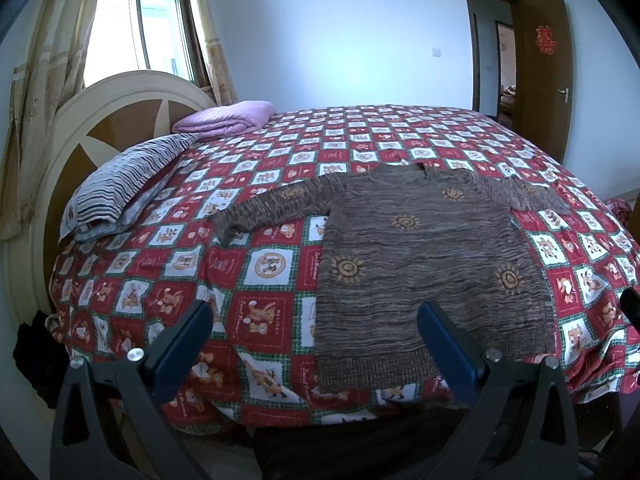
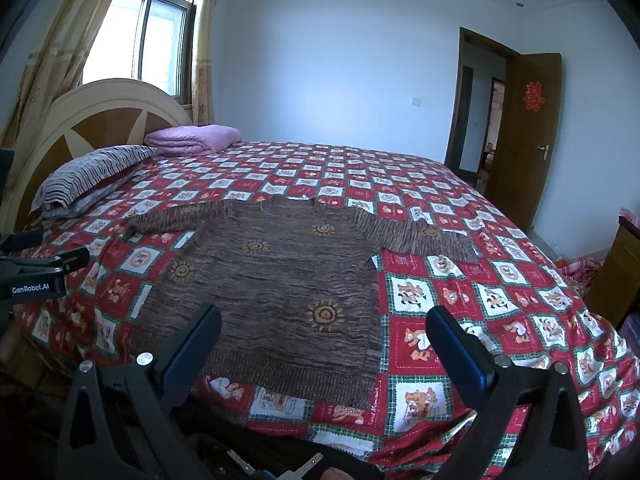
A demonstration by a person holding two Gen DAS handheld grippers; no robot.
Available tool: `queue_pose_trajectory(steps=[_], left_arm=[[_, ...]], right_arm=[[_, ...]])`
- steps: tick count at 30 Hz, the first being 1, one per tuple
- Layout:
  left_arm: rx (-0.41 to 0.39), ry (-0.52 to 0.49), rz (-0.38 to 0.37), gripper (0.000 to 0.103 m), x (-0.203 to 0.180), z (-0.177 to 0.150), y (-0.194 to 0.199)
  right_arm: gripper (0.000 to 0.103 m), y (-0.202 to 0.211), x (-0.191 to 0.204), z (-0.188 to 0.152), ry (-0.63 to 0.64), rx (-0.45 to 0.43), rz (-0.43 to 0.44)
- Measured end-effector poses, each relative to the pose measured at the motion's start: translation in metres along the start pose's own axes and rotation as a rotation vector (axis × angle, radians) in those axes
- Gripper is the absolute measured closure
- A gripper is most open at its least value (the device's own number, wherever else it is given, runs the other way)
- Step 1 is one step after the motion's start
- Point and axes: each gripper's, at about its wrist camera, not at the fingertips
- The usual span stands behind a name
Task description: Fold small clothes
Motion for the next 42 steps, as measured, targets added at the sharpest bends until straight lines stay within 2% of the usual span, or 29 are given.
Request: queue_pose_trajectory(steps=[18,31,42], left_arm=[[0.004,0.001,-0.002,0.0,0.002,0.0,-0.001],[0.045,0.001,-0.005,0.0,-0.003,-0.002,-0.014],[0.08,-0.035,0.022,0.0,-0.008,0.015,-0.051]], right_arm=[[0.001,-0.003,0.001,-0.002,0.001,0.009,0.006],[0.001,-0.015,-0.004,-0.001,0.008,0.041,0.024],[0.001,-0.061,-0.02,0.004,0.011,0.102,0.028]])
Point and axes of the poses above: each gripper's, at about its wrist camera, not at the fingertips, and y roughly against the way its jaws point, x to its left, z to its top, and after that the axes turned 10 degrees about x, right-handed
